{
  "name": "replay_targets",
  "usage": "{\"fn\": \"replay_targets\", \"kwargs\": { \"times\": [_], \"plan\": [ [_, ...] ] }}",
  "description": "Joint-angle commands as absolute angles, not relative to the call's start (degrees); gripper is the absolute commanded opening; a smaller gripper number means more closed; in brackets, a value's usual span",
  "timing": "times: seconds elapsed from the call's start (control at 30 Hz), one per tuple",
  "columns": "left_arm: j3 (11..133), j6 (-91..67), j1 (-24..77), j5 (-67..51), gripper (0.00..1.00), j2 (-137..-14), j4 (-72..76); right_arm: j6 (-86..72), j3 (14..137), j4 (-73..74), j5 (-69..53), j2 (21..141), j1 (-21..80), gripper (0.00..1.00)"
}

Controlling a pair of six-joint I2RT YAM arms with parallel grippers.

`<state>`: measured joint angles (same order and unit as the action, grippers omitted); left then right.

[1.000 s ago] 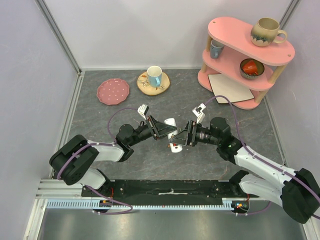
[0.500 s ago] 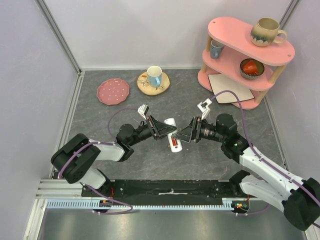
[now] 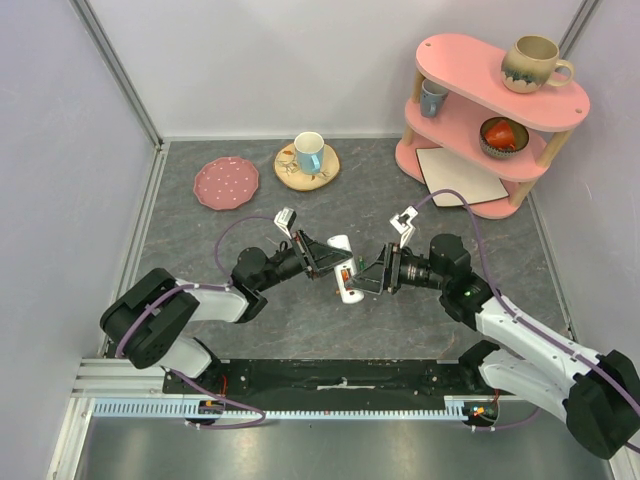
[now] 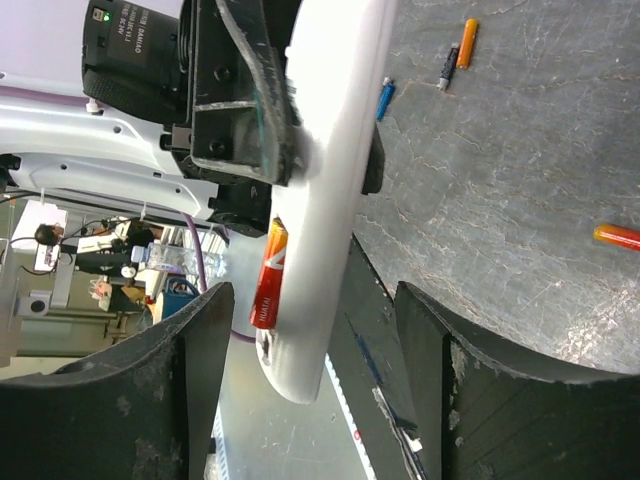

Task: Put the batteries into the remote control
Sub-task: Load the battery into the remote control.

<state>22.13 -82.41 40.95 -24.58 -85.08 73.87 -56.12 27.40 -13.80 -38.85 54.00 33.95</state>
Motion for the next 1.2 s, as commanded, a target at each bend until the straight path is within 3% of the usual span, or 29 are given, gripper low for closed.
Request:
{"fn": "replay_targets", "kwargs": {
  "times": [0.0,0.37,0.67,1.17],
  "plan": [
    [23.82,-83.67,40.87,-25.75,0.02,-82.88,95.36,-58.09,26.19,-19.25,-40.61,54.4,33.75,0.72],
    [24.17,-83.67,40.87,-25.31,0.02,-82.62,95.36,-61.08,25.58,-24.79,-42.19,57.13,33.84,0.61],
    [24.87,-83.67,40.87,-25.31,0.02,-82.97,95.36,-61.08,25.31,-24.35,-42.19,57.48,33.75,0.47],
    [25.49,-83.76,40.96,-25.22,0.02,-82.88,95.36,-58.72,26.98,-20.31,-36.57,58.97,36.82,0.35]
  ]
}}
